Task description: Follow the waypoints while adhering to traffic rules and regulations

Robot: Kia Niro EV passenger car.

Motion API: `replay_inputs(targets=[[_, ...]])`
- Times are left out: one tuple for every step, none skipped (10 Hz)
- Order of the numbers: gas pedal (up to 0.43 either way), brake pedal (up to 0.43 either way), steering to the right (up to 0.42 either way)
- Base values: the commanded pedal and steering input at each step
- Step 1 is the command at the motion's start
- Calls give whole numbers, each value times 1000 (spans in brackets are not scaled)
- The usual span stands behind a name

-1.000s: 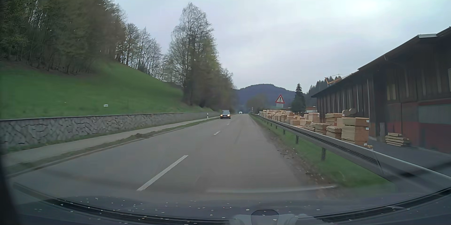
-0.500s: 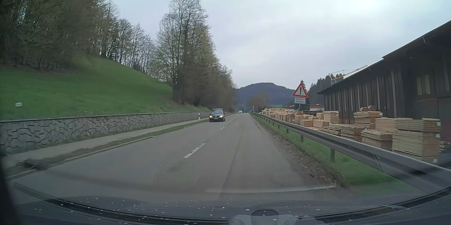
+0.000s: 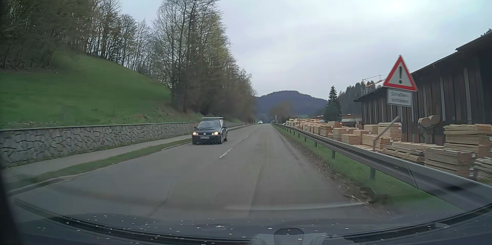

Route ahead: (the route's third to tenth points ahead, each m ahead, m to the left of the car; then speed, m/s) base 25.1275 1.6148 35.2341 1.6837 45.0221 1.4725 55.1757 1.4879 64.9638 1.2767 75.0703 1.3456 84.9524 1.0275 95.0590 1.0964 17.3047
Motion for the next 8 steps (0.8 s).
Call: replay_inputs(targets=[[118, 0, 0], [79, 0, 0], [0, 0, 0], [0, 0, 0], [0, 0, 0], [0, 0, 0], [0, 0, 0], [0, 0, 0]])
